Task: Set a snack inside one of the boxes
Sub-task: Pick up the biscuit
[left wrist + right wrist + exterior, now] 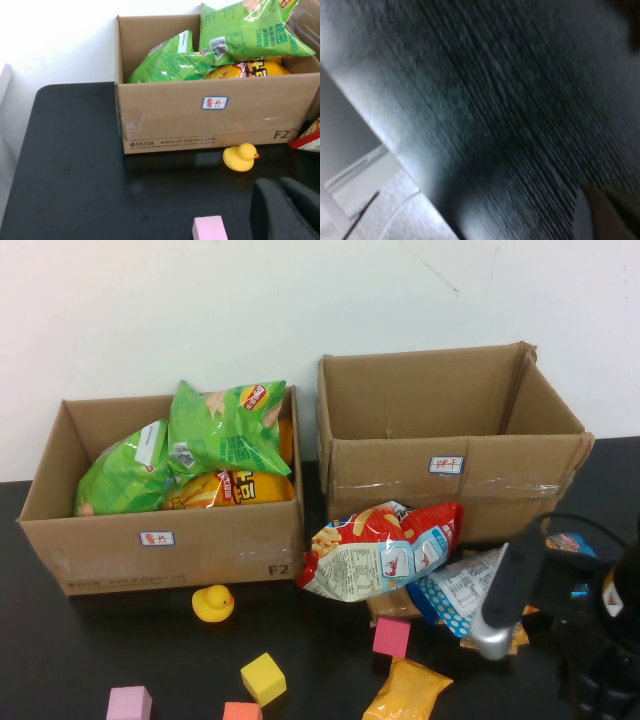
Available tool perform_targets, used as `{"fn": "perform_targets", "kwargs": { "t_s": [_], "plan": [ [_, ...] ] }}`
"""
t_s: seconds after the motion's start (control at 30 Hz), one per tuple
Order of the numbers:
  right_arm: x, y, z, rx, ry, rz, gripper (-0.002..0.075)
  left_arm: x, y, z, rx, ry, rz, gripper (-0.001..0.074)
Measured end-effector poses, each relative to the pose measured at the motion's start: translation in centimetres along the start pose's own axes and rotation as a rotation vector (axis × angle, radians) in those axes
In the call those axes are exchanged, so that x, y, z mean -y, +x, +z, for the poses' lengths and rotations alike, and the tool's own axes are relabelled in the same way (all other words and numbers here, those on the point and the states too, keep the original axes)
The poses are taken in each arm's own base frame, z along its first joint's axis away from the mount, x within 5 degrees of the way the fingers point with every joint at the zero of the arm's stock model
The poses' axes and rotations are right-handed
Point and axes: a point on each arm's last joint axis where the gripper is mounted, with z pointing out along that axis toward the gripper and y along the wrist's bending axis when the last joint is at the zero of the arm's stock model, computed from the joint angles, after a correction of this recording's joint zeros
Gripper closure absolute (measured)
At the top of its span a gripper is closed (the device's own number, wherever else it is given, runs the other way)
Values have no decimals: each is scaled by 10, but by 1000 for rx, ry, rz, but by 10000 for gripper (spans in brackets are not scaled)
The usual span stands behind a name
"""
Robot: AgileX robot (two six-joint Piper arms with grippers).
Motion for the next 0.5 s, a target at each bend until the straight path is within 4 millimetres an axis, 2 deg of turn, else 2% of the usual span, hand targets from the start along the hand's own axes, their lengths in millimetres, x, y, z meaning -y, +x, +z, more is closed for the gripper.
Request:
{"fn": "perform_targets", "kwargs": {
  "t_s": [0.13,0.4,0.5],
  "plan": [
    [2,-7,8,21,-8,26,621,0,0,0,1,10,4,736],
    [5,-18,34,-14,-34,117,330,0,0,0,2,3,1,736],
    [6,-21,45,-40,-46,146,253,0,0,0,2,3,1,736]
  ]
}}
